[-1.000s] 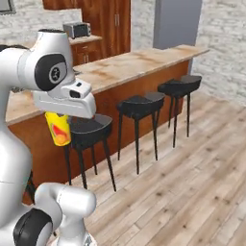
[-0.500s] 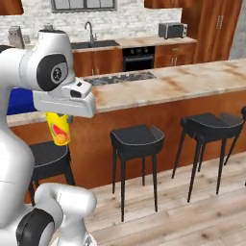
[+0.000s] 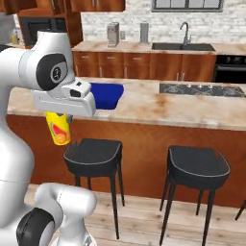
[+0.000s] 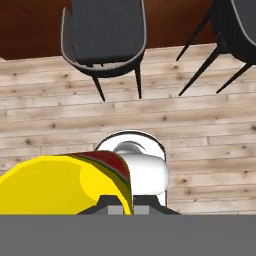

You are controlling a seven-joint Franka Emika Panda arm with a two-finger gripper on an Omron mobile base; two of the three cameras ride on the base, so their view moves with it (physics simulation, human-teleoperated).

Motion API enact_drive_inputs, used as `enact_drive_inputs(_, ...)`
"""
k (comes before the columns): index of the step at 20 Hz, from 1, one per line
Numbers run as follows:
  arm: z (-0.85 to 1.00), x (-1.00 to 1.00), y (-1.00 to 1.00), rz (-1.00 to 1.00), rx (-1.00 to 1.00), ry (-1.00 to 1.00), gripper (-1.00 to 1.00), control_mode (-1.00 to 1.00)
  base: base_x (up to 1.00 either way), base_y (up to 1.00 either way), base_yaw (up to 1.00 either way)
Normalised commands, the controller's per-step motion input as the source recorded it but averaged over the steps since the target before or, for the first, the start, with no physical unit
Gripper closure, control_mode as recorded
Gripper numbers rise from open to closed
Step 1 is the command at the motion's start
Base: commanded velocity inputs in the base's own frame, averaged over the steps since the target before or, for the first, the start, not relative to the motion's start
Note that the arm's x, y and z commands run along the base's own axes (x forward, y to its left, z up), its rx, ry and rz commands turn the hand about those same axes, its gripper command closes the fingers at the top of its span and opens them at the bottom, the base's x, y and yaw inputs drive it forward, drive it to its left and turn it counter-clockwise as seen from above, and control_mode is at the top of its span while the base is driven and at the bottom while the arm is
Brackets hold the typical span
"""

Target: There is a tray on the dining counter. Grab the cup, mug, and pitcher and place them on the tray. The pitcher may be placed next to the tray if it cannot fit the tray.

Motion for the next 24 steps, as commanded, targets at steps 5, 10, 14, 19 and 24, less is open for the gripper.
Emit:
enact_drive_inputs(5,0.0,0.0,0.0,0.0,0.0,0.0,1.0,1.0,0.25,0.0,0.62)
enact_drive_inputs(10,0.0,0.0,0.0,0.0,0.0,0.0,1.0,1.0,0.49,0.09,0.06)
enact_drive_inputs(14,0.0,0.0,0.0,0.0,0.0,0.0,1.0,1.0,0.61,0.16,-0.06)
enact_drive_inputs(19,0.0,0.0,0.0,0.0,0.0,0.0,1.0,1.0,0.52,0.4,-0.15)
enact_drive_inputs(24,0.0,0.0,0.0,0.0,0.0,0.0,1.0,1.0,0.39,0.63,-0.22)
